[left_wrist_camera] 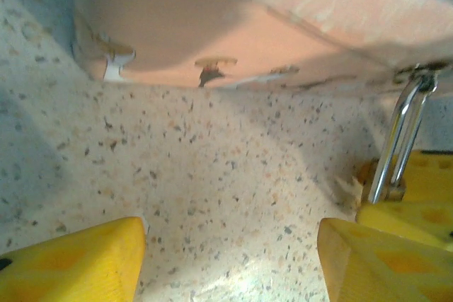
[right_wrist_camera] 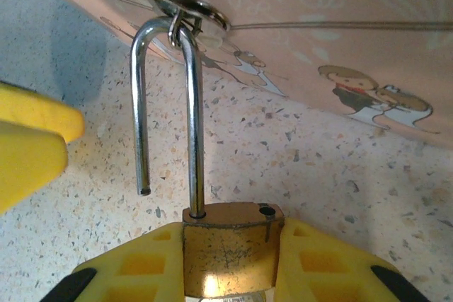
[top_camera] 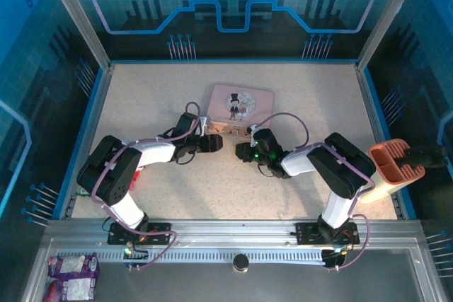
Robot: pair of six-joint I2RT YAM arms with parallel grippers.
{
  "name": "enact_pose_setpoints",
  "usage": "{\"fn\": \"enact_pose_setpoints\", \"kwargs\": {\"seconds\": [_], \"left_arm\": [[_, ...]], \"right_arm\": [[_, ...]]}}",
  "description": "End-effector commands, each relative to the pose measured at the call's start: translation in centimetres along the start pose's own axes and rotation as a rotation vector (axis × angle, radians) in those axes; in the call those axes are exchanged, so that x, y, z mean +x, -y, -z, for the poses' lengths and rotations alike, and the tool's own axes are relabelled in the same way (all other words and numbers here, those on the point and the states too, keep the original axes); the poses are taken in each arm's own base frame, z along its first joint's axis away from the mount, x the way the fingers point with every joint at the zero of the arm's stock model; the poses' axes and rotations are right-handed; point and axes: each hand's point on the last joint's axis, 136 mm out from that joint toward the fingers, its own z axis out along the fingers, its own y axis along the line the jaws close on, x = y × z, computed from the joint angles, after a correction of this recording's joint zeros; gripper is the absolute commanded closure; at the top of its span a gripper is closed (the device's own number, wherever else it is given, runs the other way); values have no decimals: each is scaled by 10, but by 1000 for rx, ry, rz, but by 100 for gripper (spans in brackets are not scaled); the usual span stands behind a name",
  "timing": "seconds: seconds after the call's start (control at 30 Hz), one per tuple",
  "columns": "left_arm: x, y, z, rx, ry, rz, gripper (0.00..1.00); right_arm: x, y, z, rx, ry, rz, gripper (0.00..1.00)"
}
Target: Unlock a padlock with a key
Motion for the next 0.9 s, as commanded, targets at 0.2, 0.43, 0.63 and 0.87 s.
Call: {"fn": "enact_pose_setpoints", "kwargs": {"seconds": [0.2, 0.43, 0.63, 0.87], "left_arm": [[-47, 30, 58, 36, 223, 3, 31], [-96, 17, 63, -4, 289, 53, 29], [-119, 16, 28, -18, 254, 71, 29], [-120, 0, -9, -54, 202, 152, 30]], "right_arm": [[-24, 6, 5, -6, 165, -196, 100], [-35, 15, 9, 1, 295, -319, 100], [-51, 12, 8, -27, 358, -367, 100], [-66, 12, 0, -77, 395, -432, 100]]}}
